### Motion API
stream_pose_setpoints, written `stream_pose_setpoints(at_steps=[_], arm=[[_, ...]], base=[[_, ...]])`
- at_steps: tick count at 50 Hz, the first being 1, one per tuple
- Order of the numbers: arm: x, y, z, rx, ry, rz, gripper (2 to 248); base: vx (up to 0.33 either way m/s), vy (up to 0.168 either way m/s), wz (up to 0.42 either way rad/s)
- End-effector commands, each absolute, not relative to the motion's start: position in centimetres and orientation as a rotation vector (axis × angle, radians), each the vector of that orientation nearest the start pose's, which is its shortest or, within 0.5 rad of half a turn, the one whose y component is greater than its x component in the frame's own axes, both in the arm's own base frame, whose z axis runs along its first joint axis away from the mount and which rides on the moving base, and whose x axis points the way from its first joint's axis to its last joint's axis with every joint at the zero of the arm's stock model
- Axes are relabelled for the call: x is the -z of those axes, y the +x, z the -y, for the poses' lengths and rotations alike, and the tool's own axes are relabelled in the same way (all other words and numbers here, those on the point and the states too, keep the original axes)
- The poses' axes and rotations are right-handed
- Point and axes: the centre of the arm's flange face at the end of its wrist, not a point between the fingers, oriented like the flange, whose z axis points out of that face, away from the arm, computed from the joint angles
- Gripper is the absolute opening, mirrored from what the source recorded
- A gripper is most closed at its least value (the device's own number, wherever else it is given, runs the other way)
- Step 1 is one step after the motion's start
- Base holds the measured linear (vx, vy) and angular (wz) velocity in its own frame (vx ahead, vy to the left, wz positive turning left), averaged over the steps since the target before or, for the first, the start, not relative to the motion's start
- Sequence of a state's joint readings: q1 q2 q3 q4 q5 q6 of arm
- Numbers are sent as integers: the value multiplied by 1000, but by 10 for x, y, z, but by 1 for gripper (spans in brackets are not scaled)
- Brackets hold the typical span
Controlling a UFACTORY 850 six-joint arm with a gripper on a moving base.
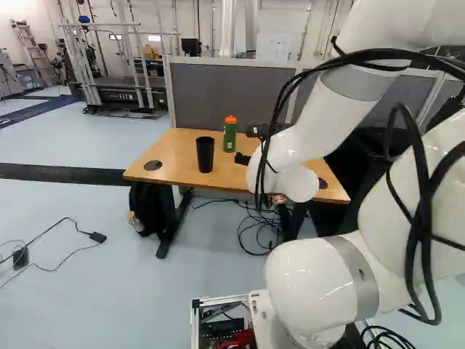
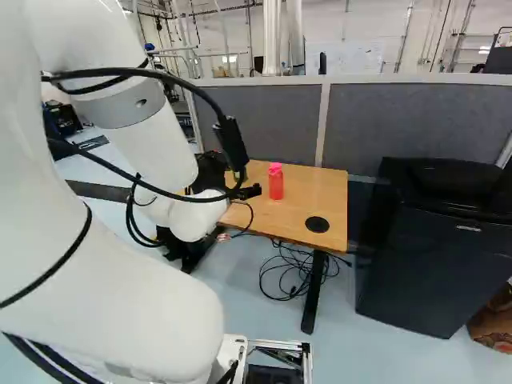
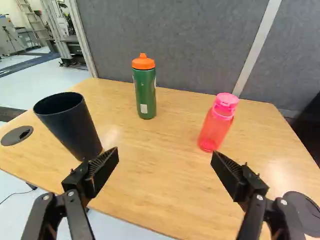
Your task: Pick up the green bottle from the table
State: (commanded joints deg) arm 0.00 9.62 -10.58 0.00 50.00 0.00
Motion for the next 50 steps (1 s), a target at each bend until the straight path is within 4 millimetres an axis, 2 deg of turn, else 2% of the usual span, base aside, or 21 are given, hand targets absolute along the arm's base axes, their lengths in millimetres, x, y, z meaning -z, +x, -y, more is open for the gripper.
stream_pose_setpoints(at_steps=[20,50], arm=[[-372,342,-2,1797,-2572,9,247],[-373,404,-19,1787,-2551,59,247]], base=[[0,0,0],[0,0,0]])
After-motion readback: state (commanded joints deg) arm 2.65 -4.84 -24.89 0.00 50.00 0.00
